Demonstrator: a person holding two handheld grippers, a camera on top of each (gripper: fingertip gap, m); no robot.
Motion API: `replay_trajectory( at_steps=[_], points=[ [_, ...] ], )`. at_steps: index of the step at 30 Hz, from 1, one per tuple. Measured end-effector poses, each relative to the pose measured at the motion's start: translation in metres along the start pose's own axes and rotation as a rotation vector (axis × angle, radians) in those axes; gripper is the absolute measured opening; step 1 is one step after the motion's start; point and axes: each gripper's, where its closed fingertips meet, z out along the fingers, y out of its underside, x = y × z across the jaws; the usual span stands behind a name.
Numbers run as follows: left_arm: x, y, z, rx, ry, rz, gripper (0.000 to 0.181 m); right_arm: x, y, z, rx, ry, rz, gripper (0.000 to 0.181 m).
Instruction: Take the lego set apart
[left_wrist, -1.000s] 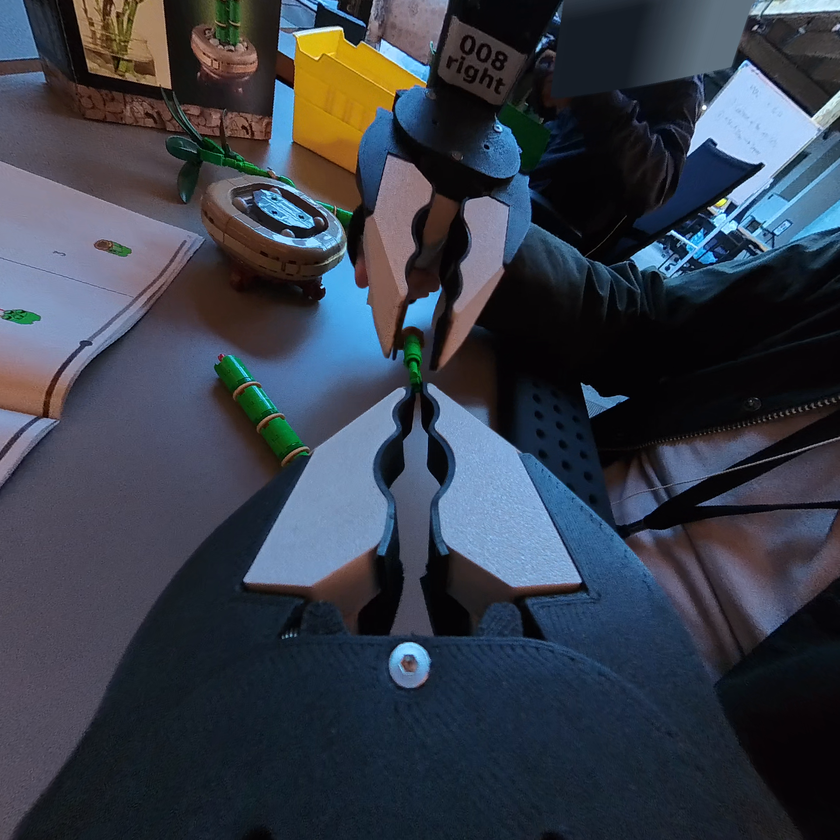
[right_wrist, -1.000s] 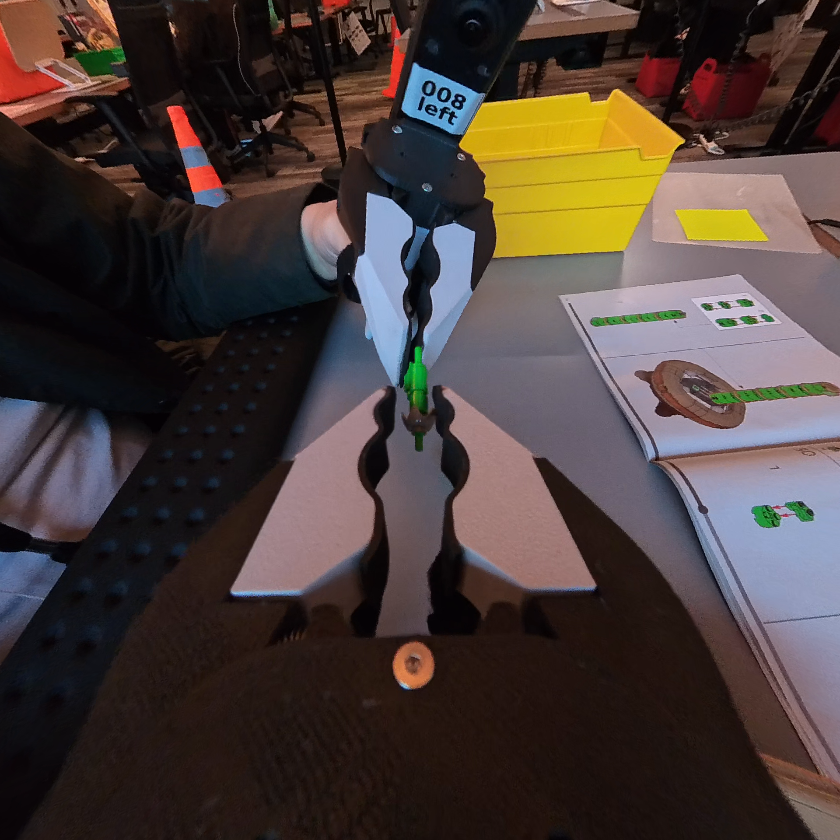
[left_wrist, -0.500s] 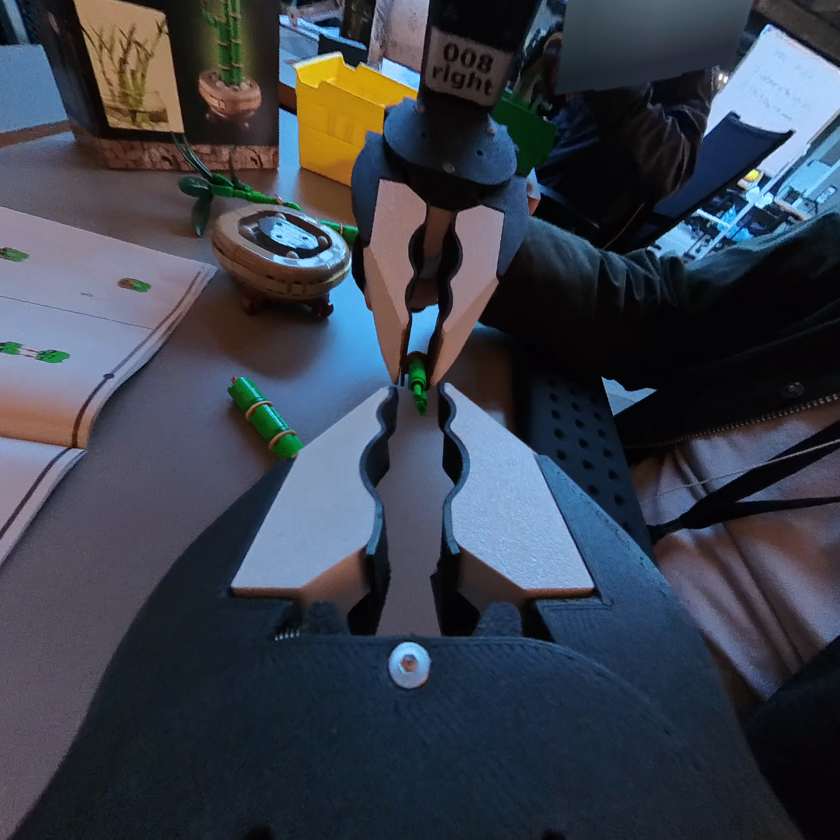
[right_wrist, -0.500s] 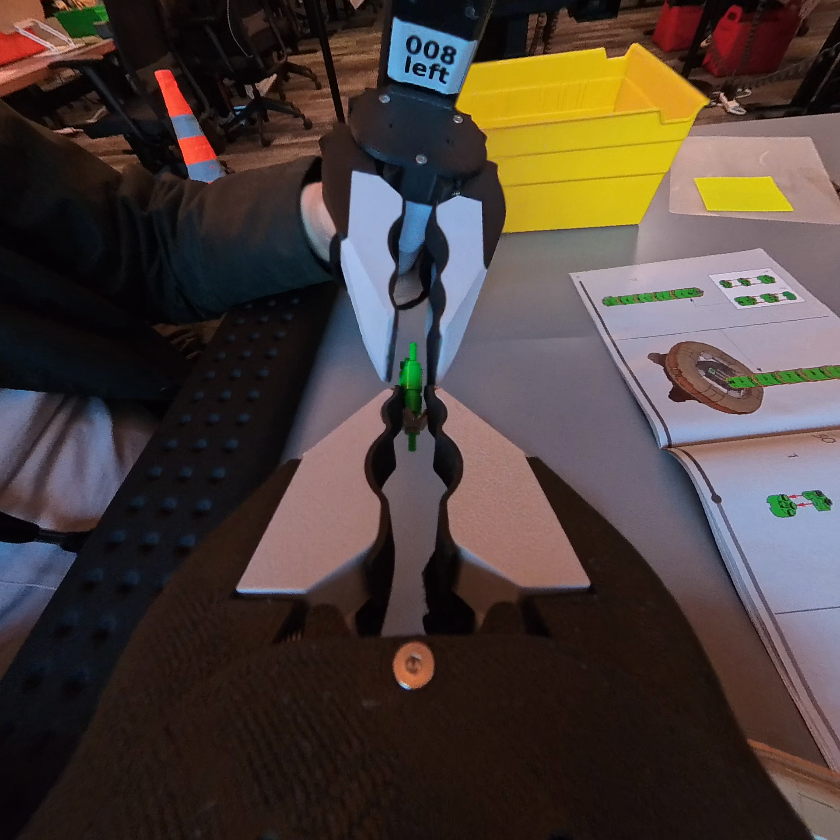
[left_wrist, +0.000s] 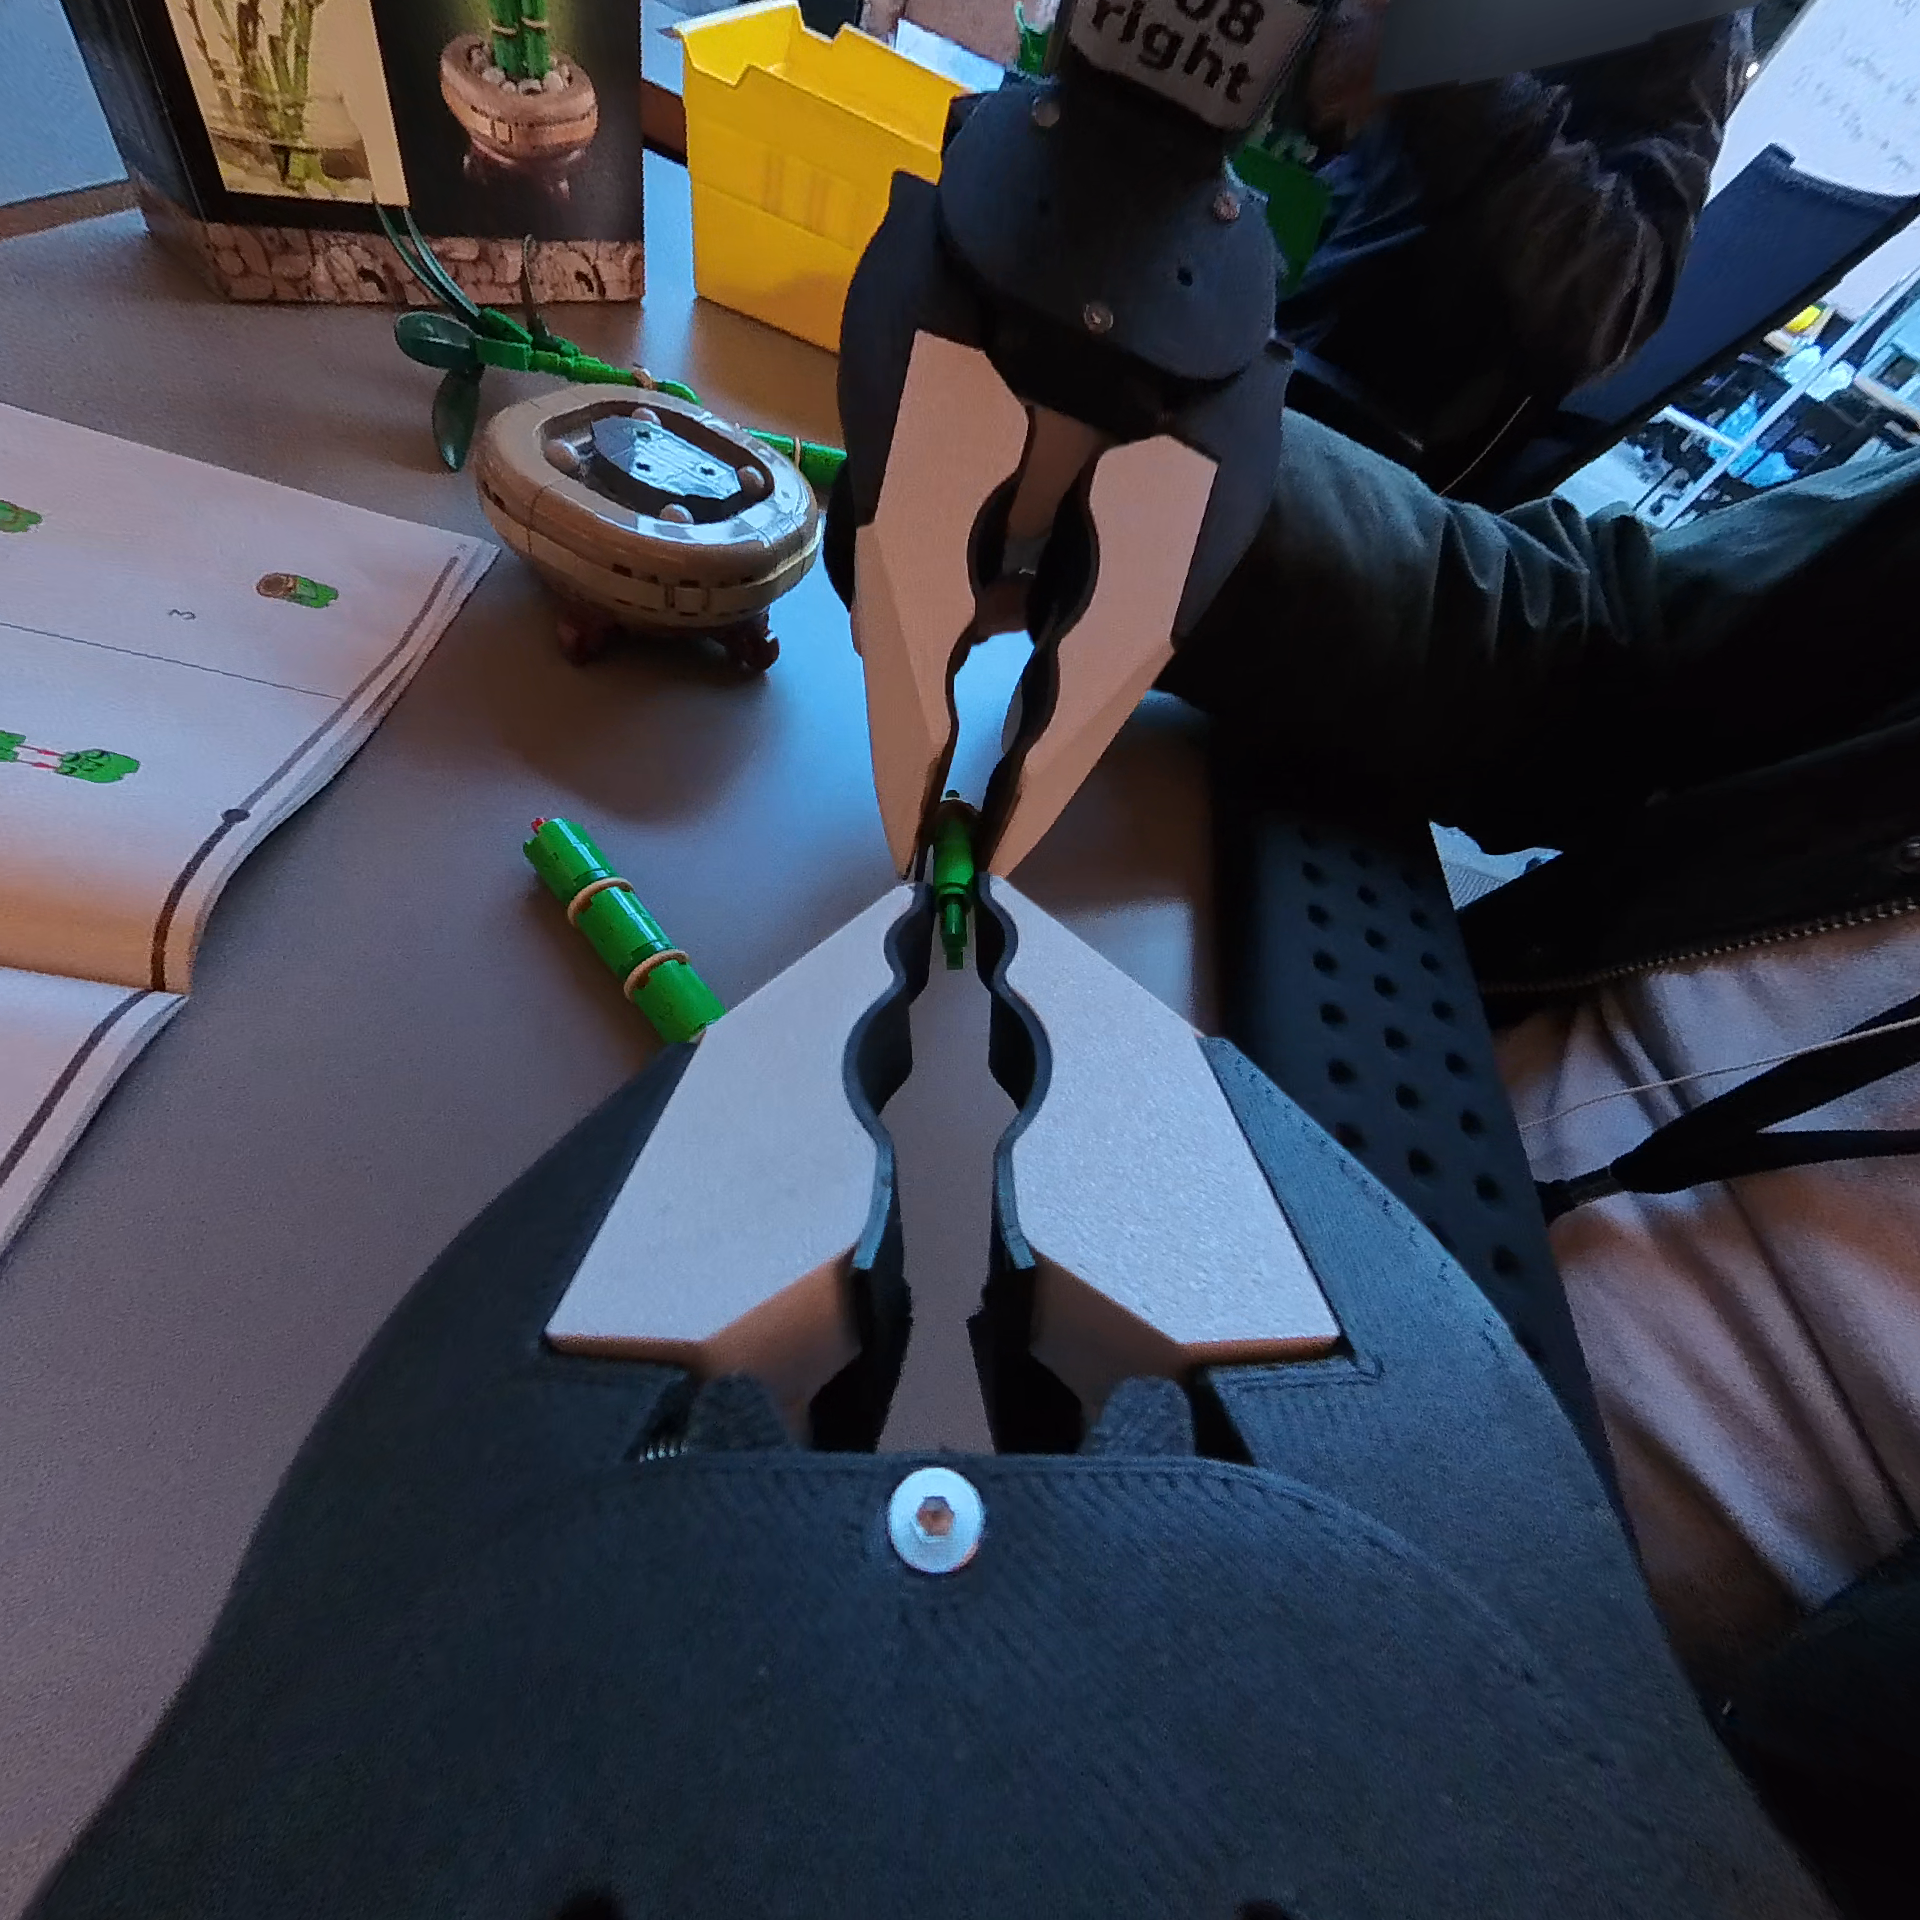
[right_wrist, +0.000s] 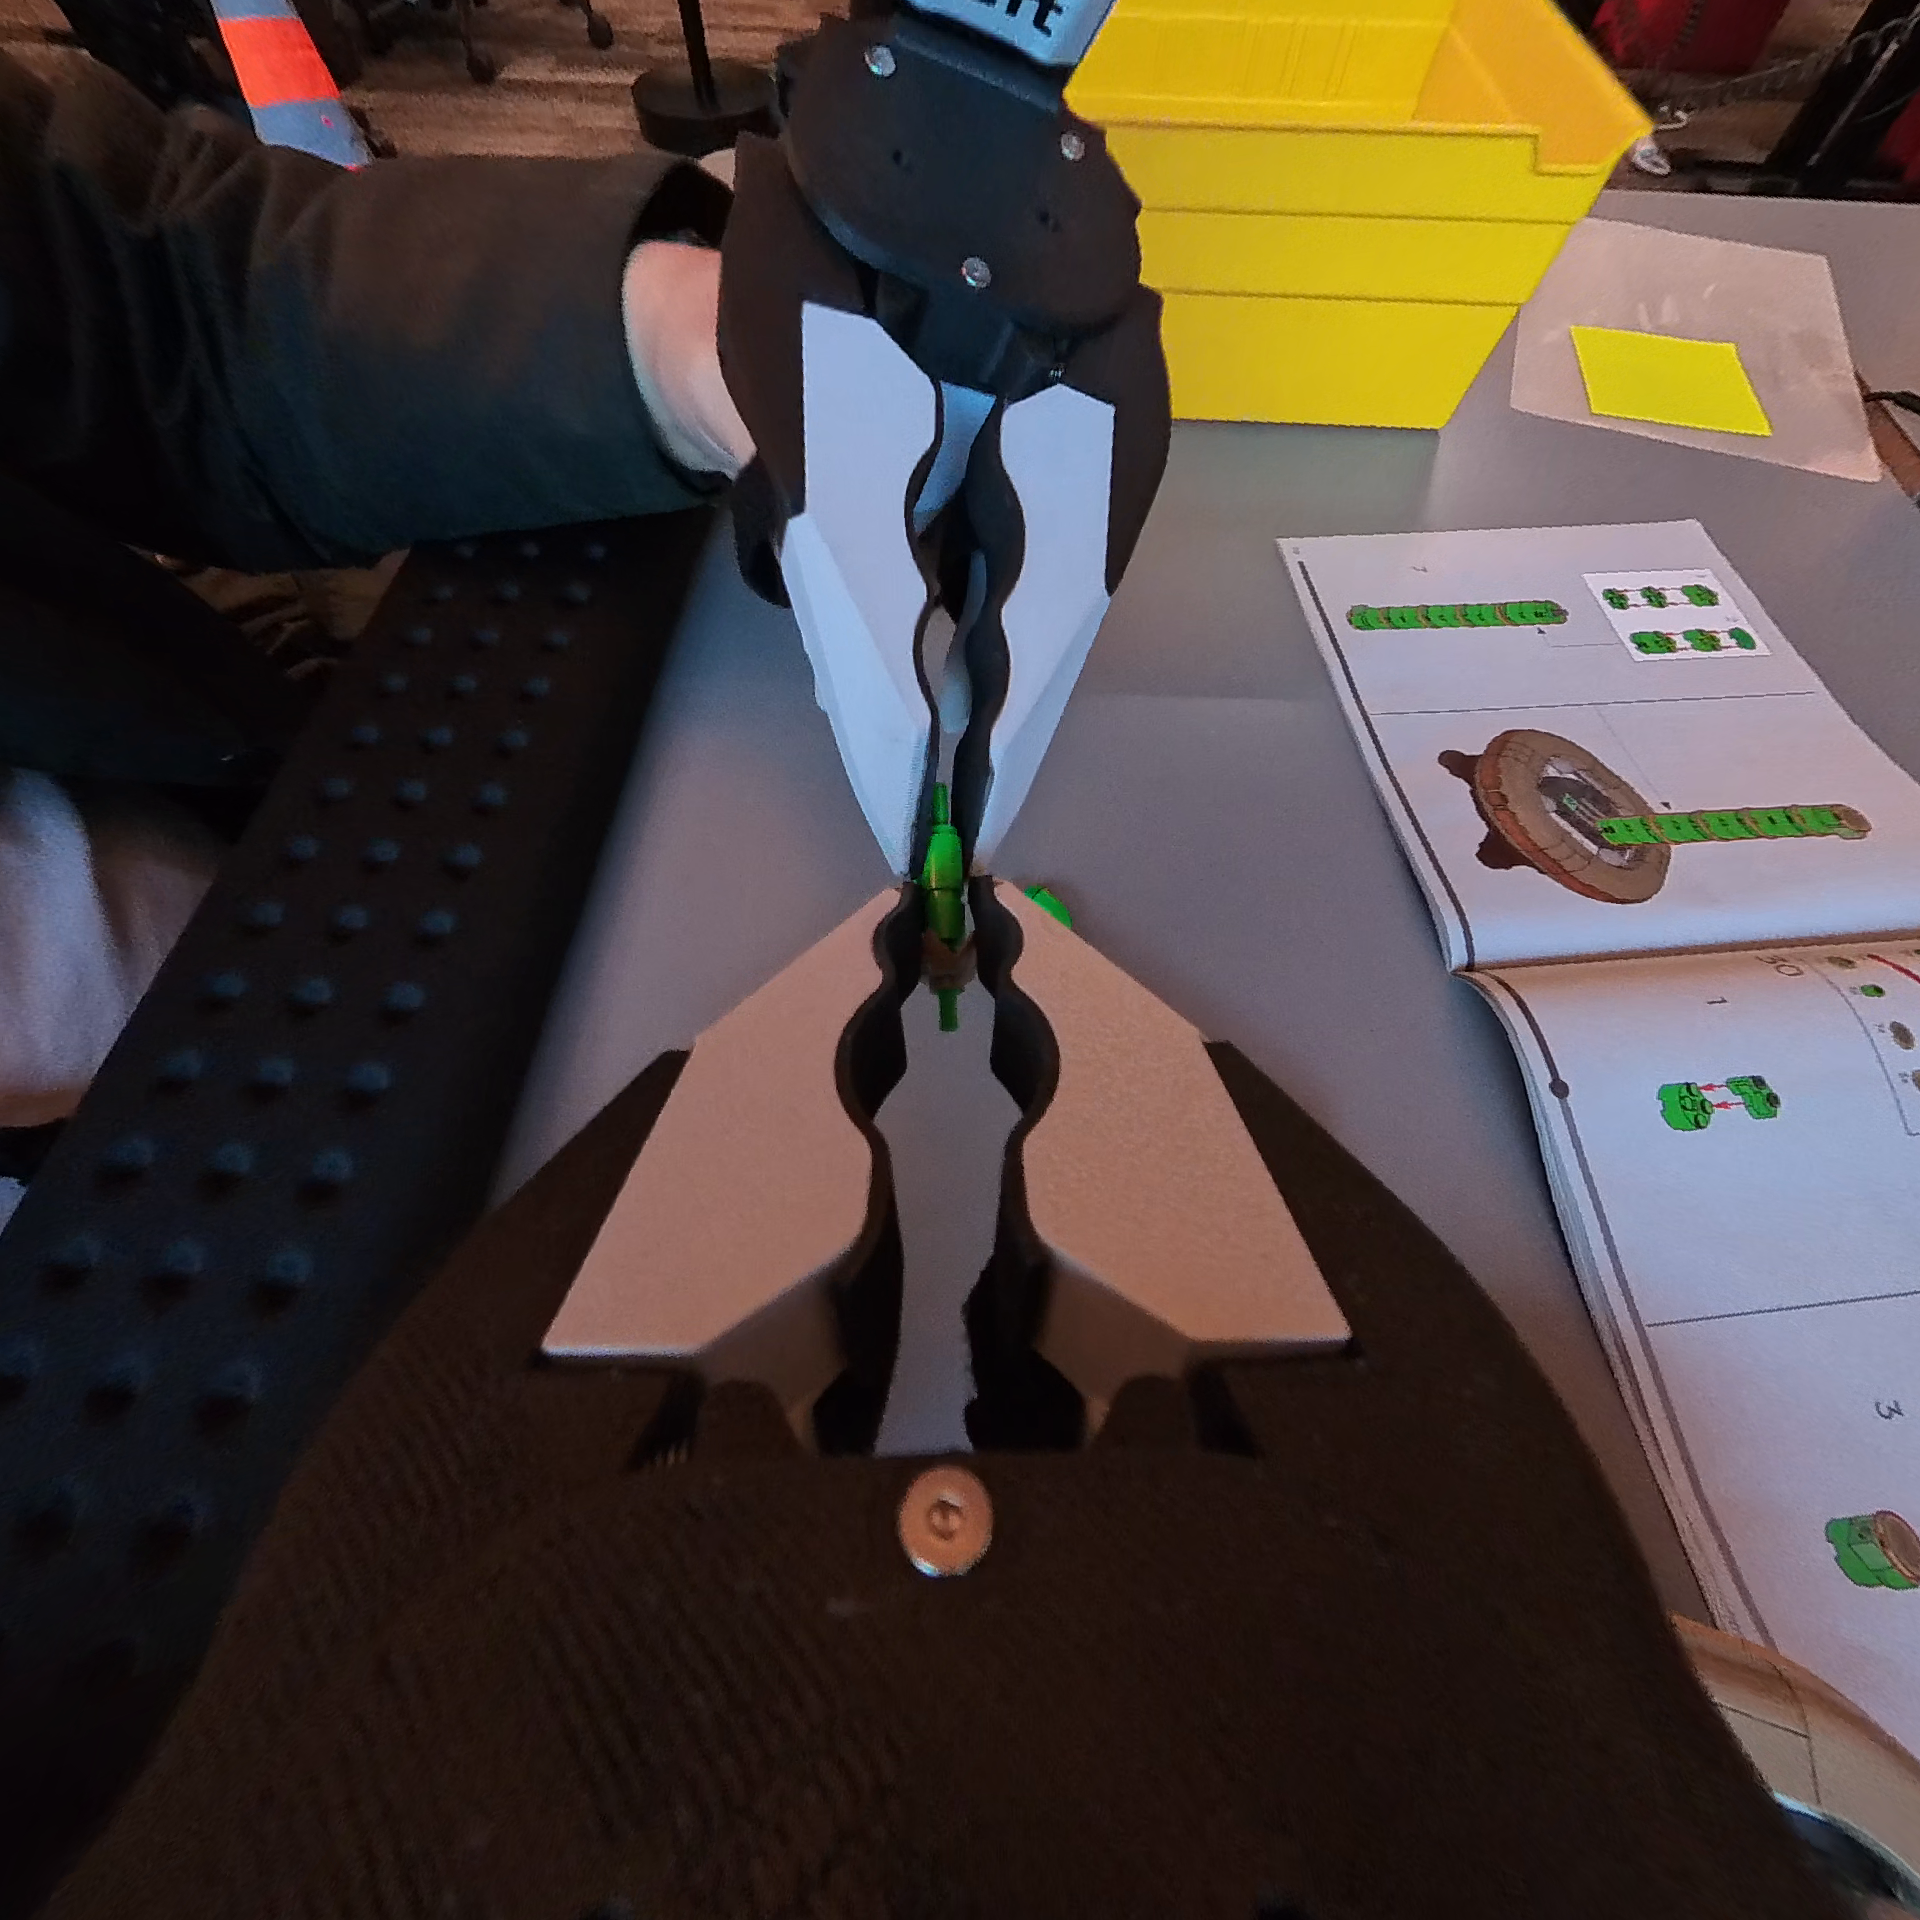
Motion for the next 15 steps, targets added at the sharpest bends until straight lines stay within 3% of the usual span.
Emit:
replay_trajectory(
  at_steps=[8, 15],
  points=[
    [-0.001, 0.0, 0.0, 0.002, 0.001, -0.016, 0.005, 0.001, 0.0, 0.002, -0.007, 0.017, -0.019, 0.008],
    [-0.003, 0.008, 0.004, -0.077, -0.023, -0.016, 0.005, 0.0, 0.011, 0.004, -0.075, 0.008, -0.041, 0.008]
  ],
)
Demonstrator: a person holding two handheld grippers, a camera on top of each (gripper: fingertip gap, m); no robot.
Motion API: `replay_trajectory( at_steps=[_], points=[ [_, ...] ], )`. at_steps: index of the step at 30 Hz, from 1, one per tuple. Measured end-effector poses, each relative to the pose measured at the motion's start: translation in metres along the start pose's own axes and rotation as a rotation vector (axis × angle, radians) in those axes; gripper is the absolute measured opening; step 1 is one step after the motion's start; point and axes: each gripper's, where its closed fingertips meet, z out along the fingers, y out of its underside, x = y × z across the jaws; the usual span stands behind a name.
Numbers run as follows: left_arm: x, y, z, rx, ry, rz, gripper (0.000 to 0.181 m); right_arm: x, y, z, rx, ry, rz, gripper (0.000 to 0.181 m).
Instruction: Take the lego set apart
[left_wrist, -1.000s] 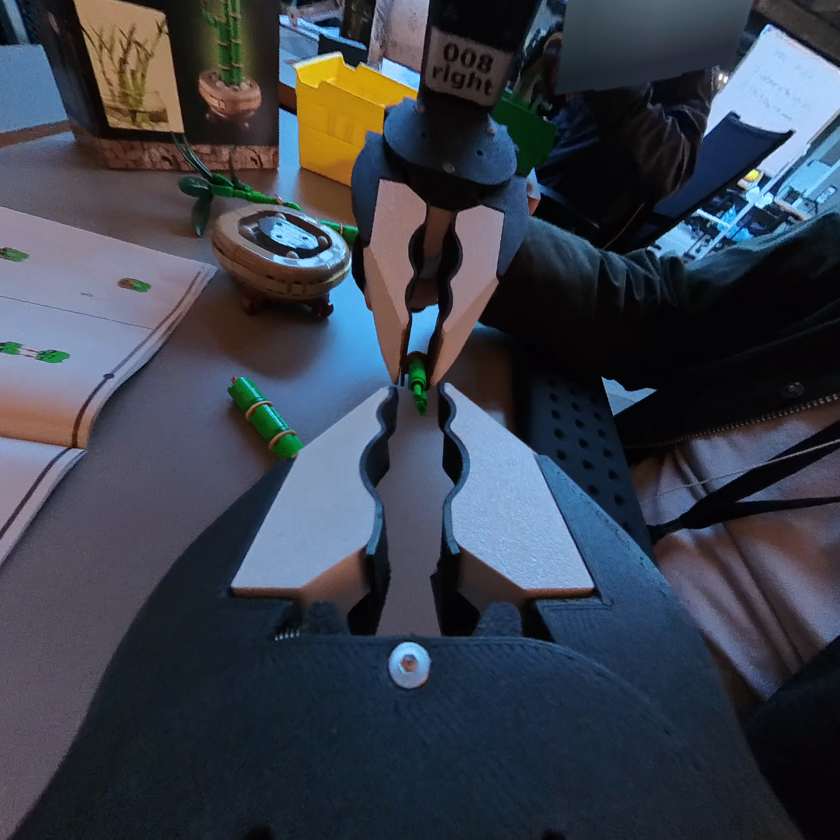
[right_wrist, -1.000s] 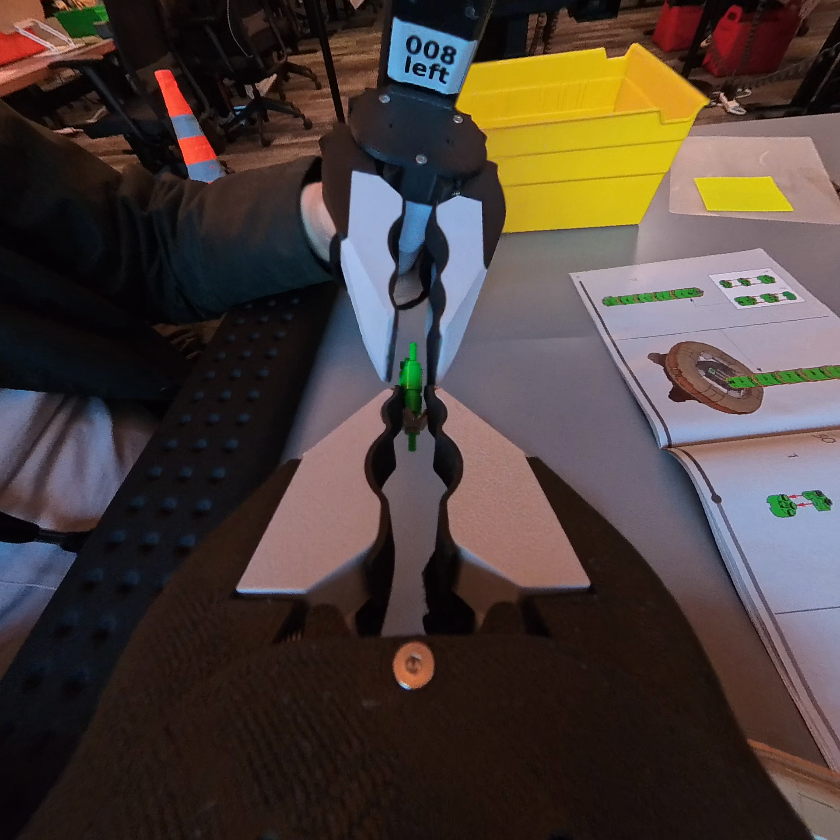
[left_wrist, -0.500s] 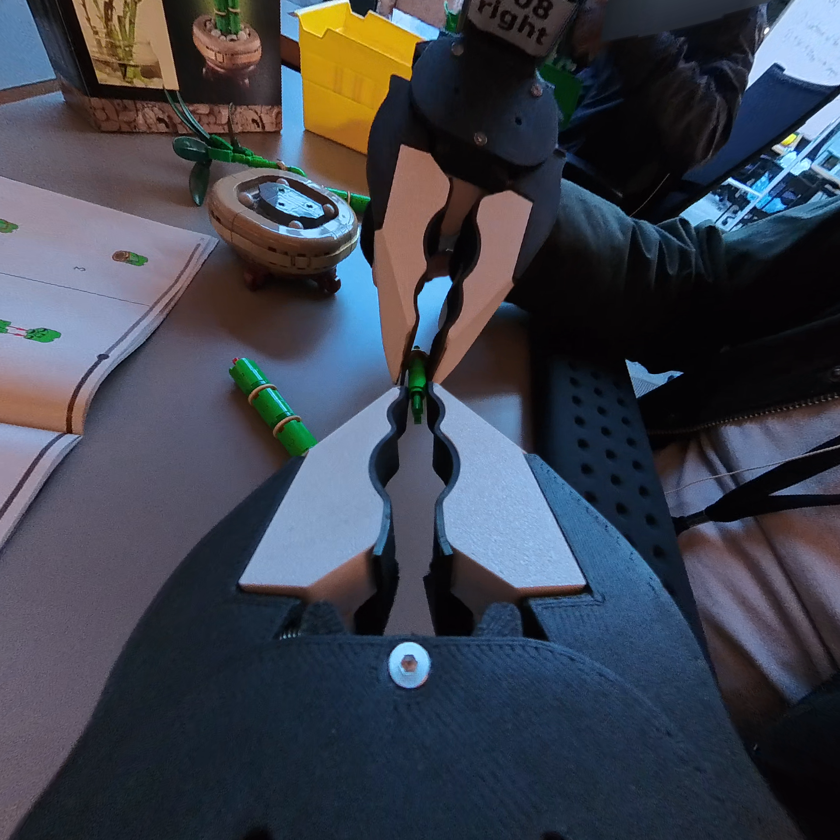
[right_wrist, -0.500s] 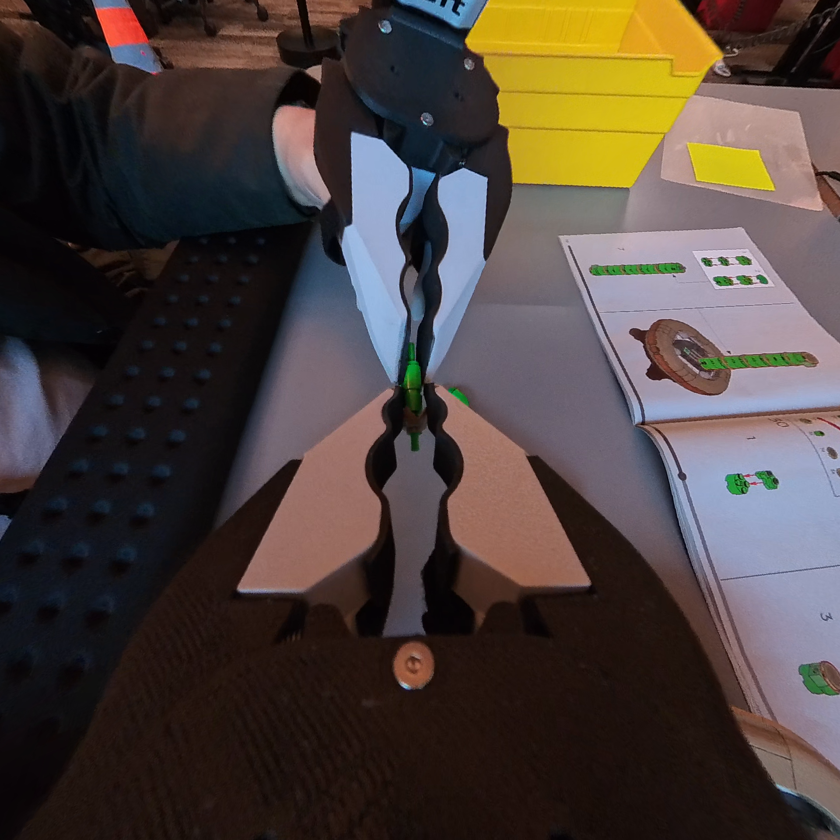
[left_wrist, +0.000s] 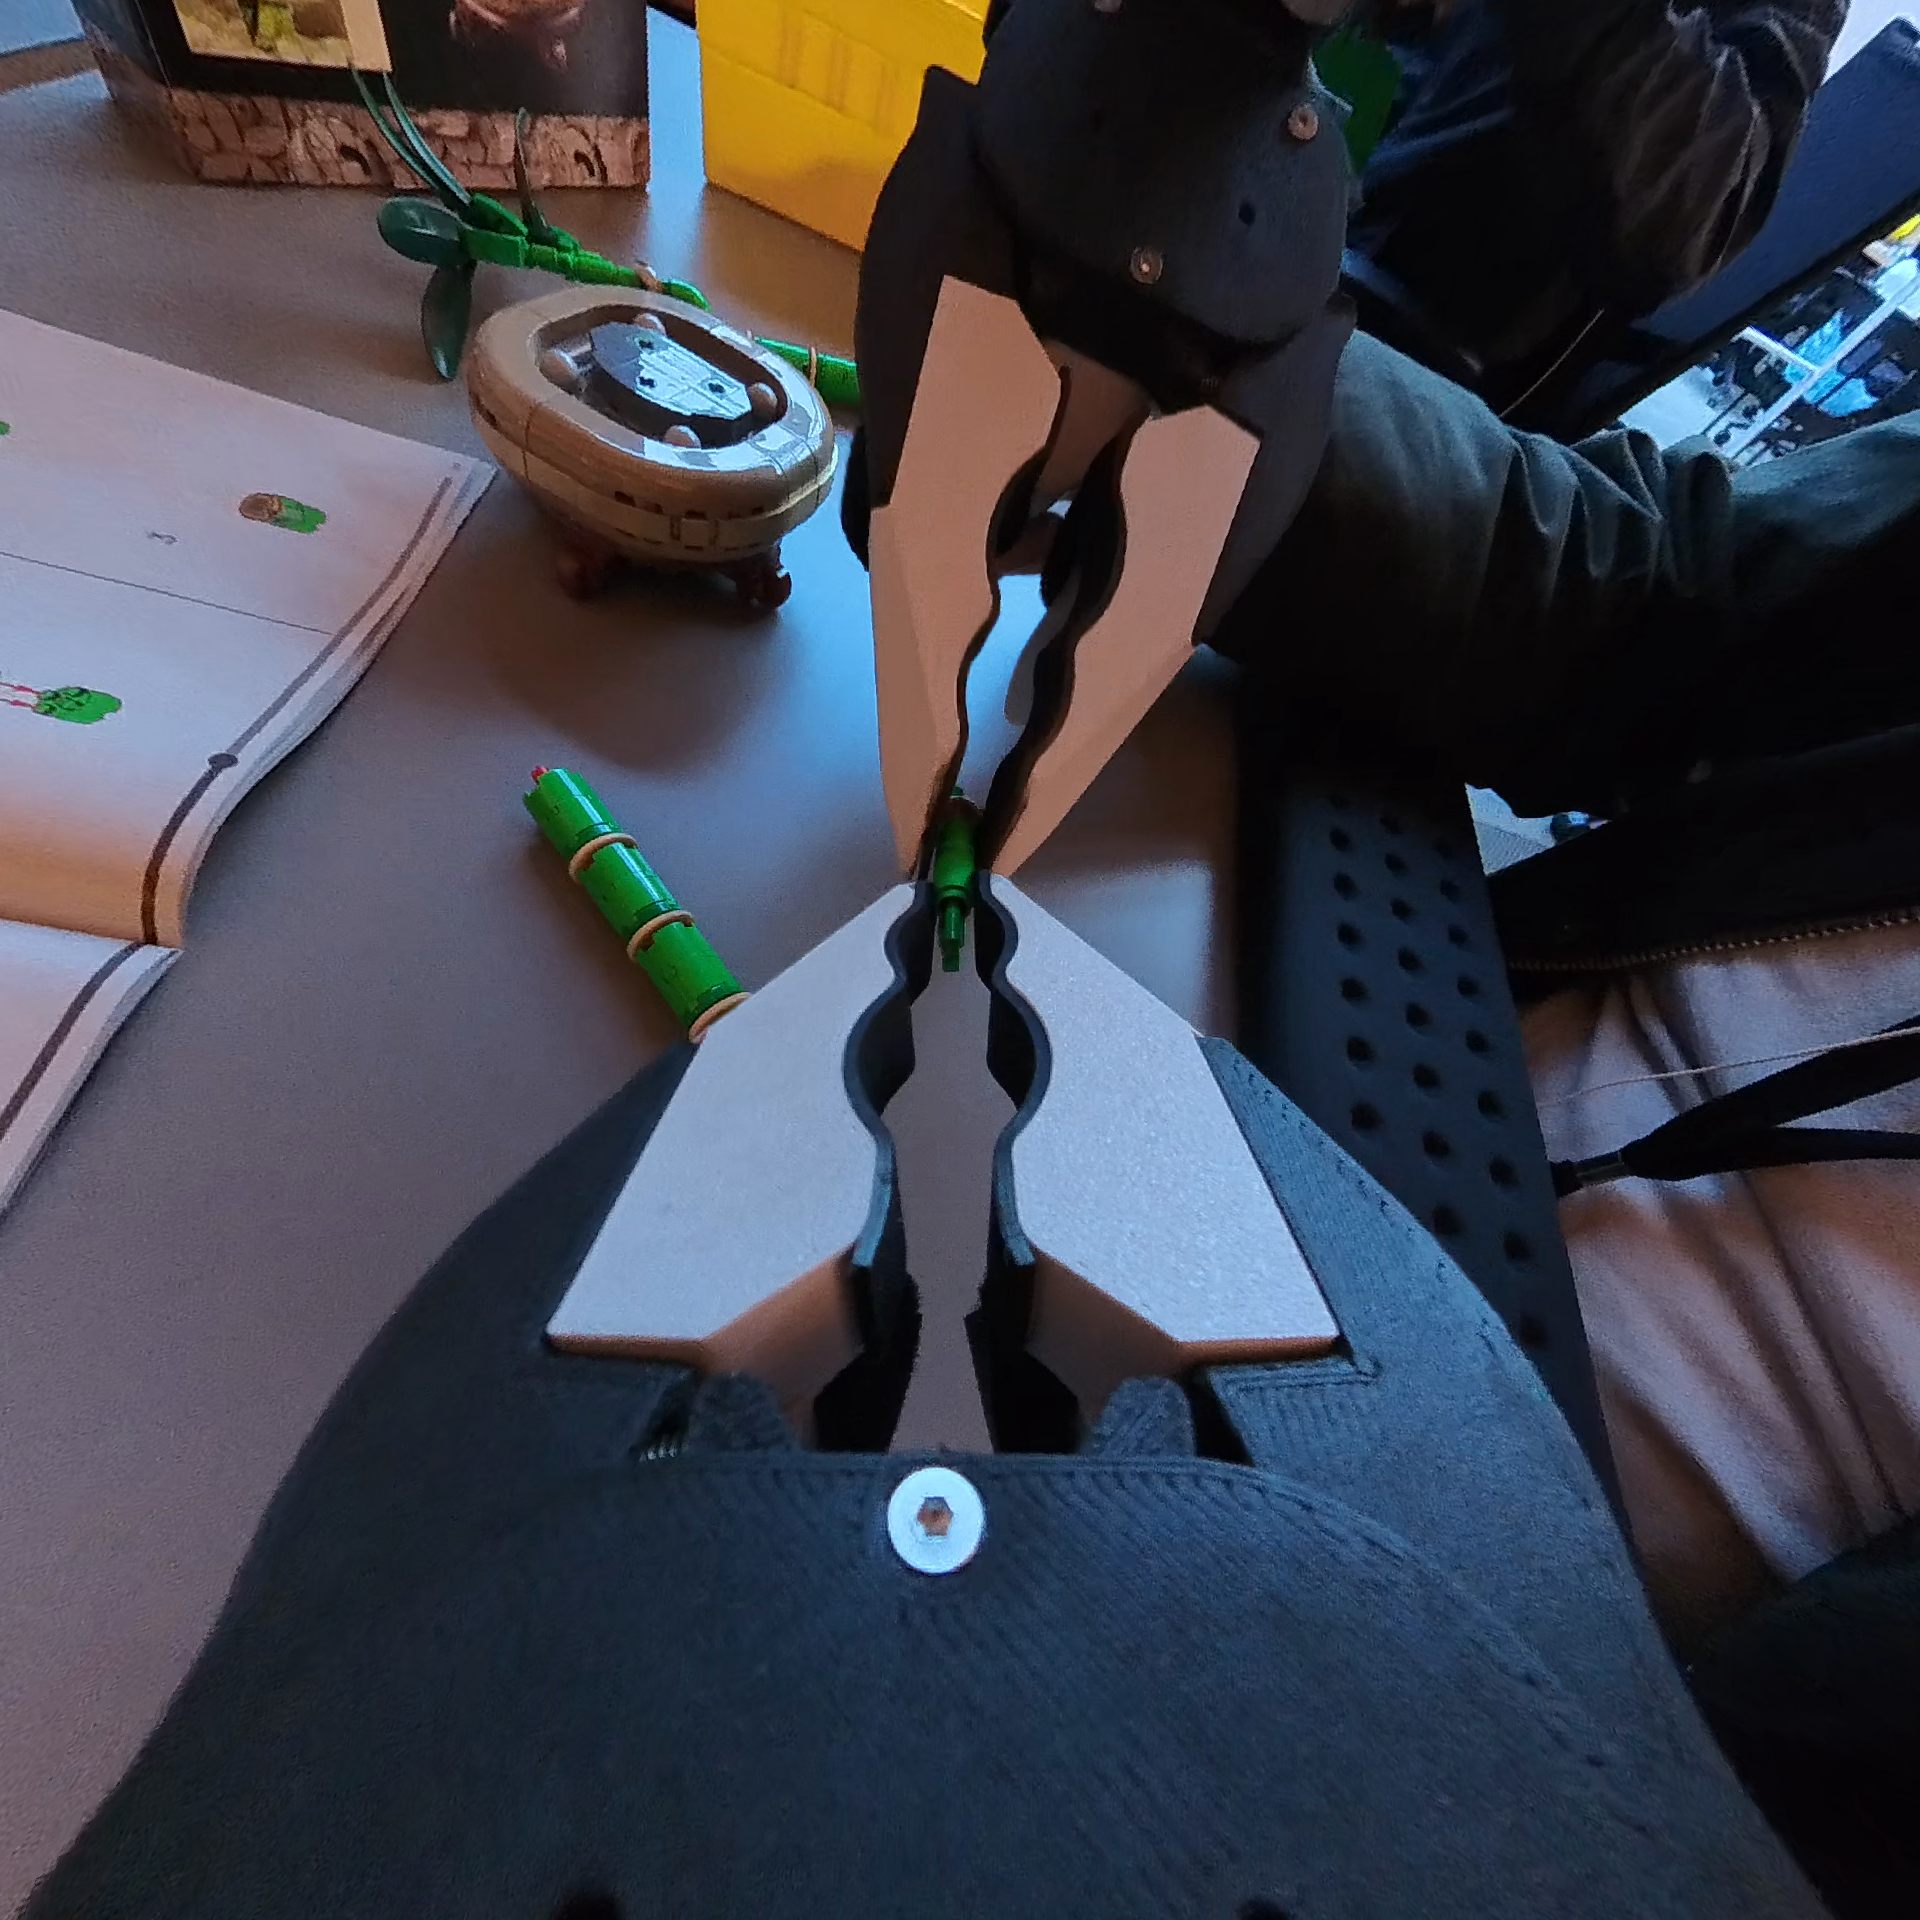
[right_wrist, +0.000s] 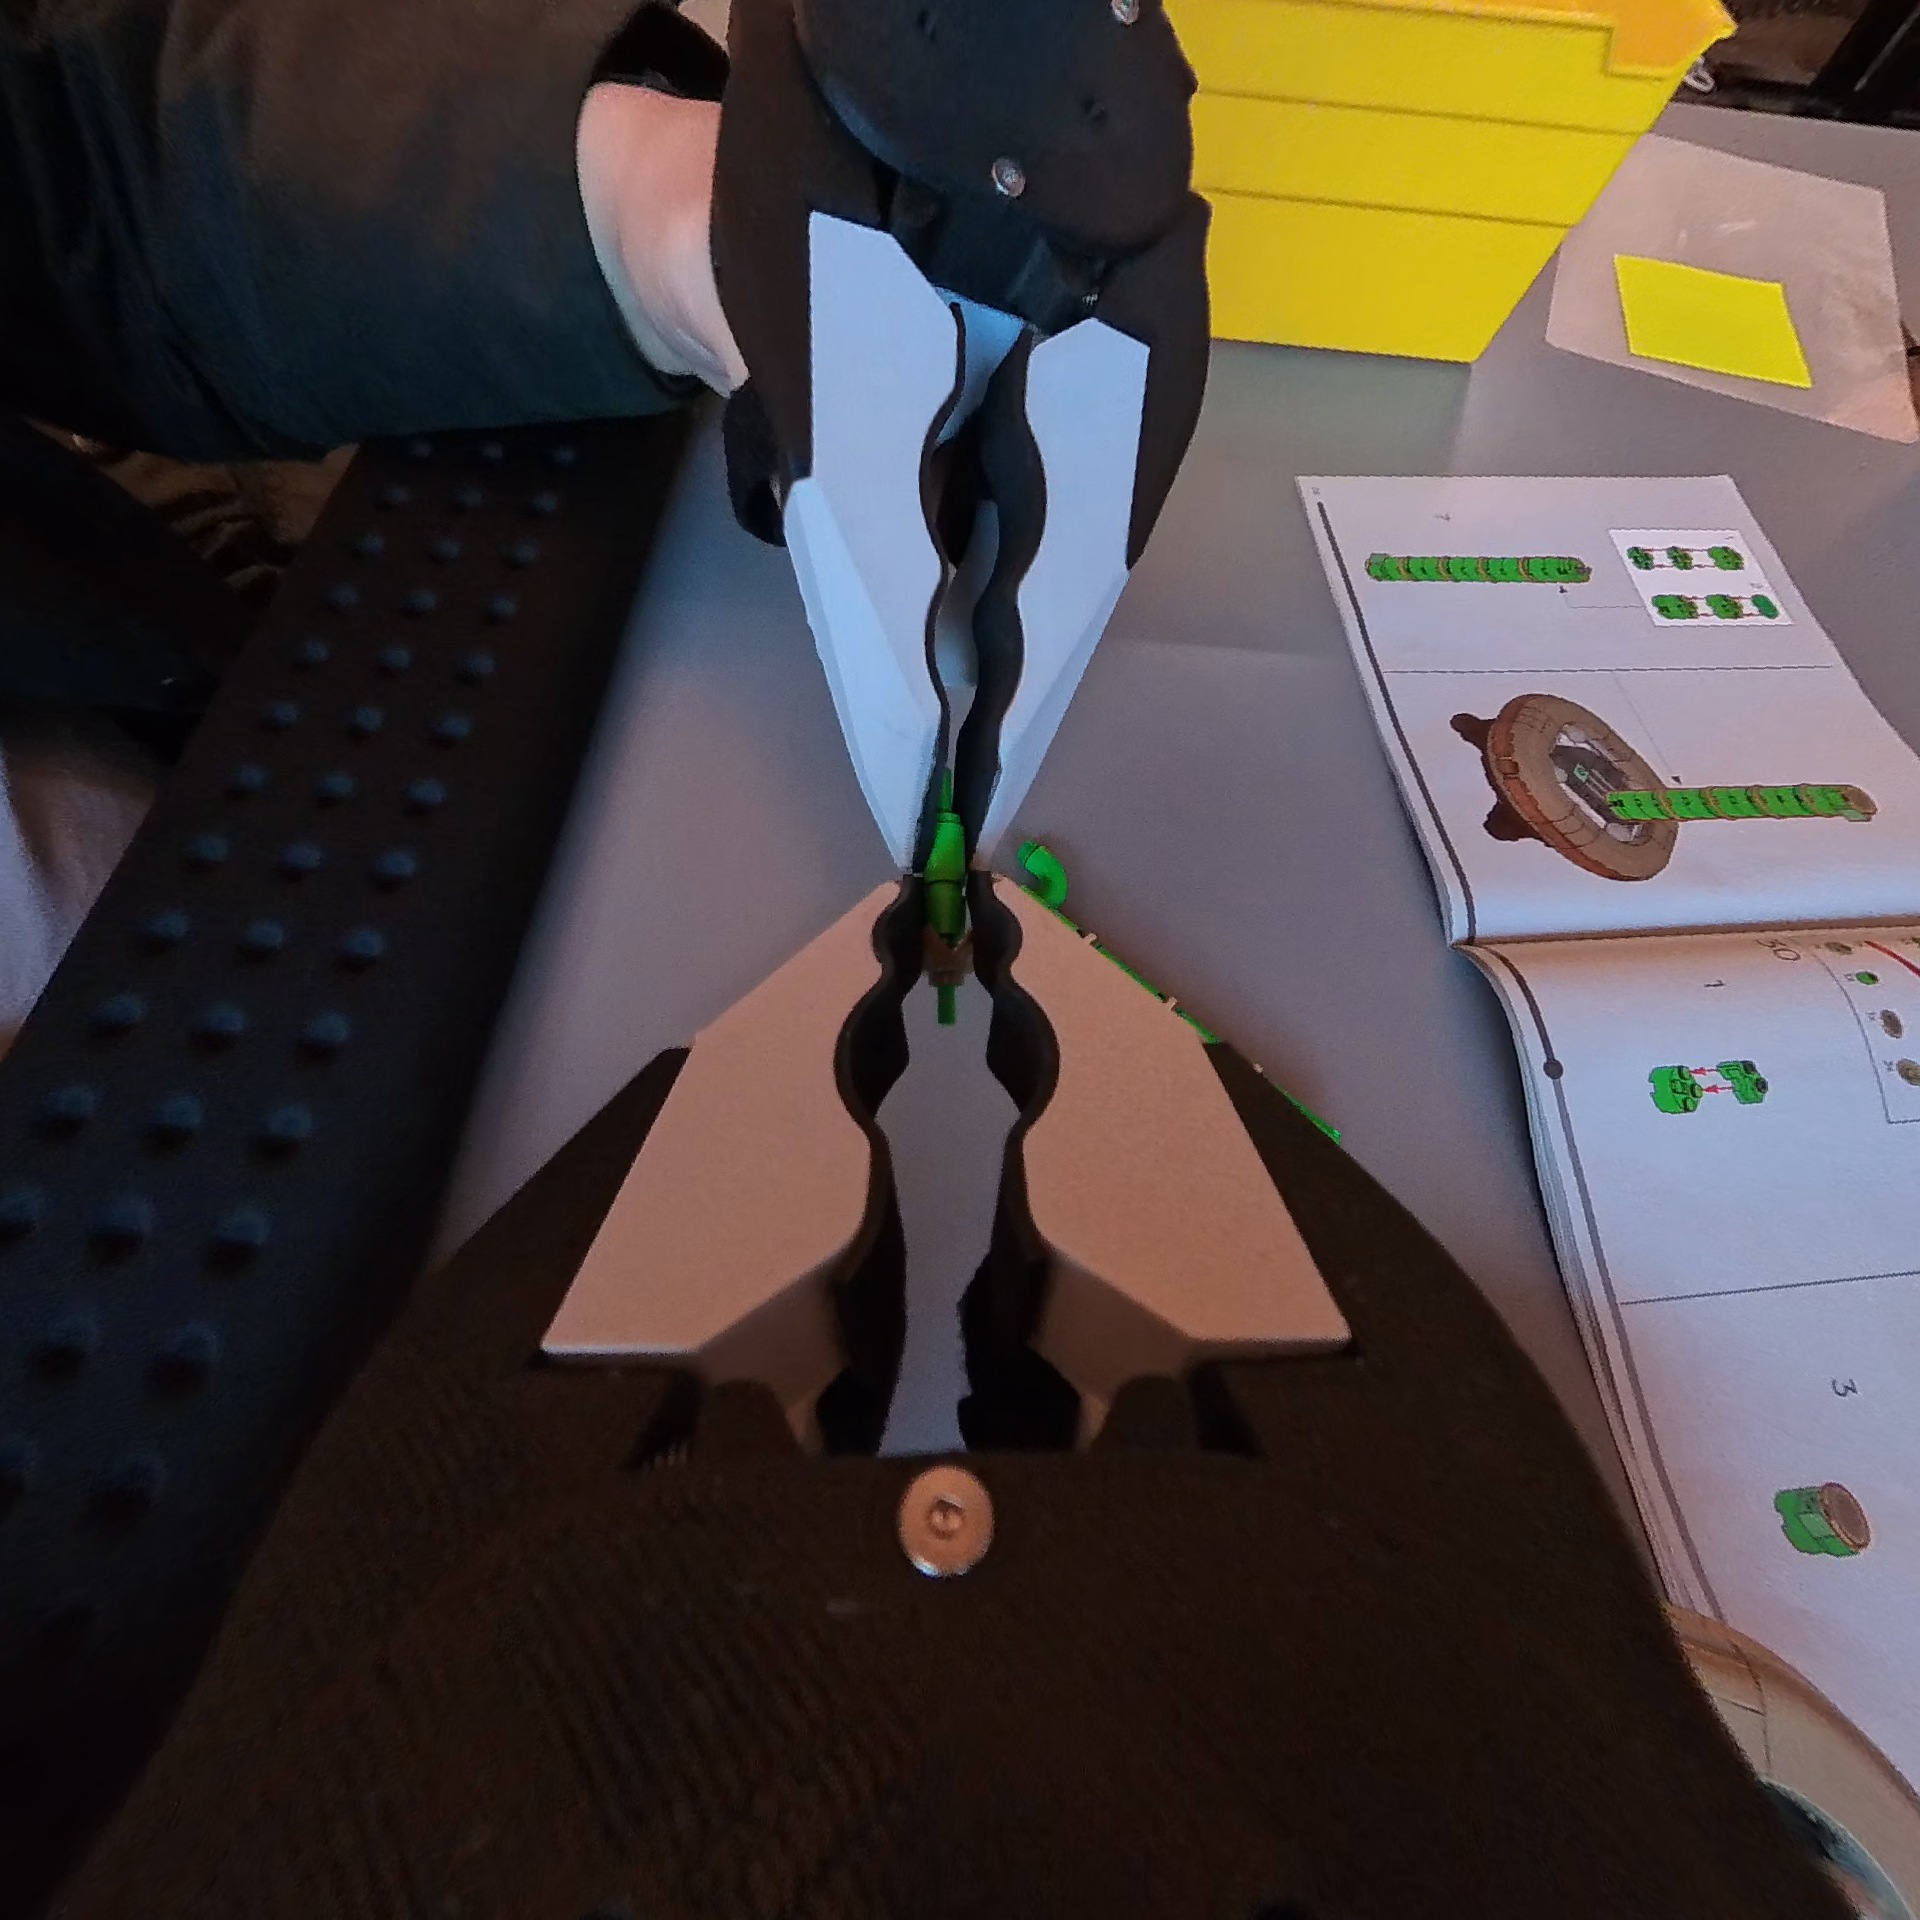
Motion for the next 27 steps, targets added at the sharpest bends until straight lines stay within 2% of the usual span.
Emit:
replay_trajectory(
  at_steps=[23, 27],
  points=[
    [0.0061, -0.0054, -0.0029, 0.03, 0.073, -0.061, 0.005, -0.0034, -0.0027, -0.0069, 0.043, -0.035, 0.041, 0.009],
    [0.0085, -0.0047, -0.0021, 0.048, 0.122, -0.105, 0.006, -0.0054, -0.0024, -0.0069, 0.029, -0.034, 0.018, 0.009]
  ],
)
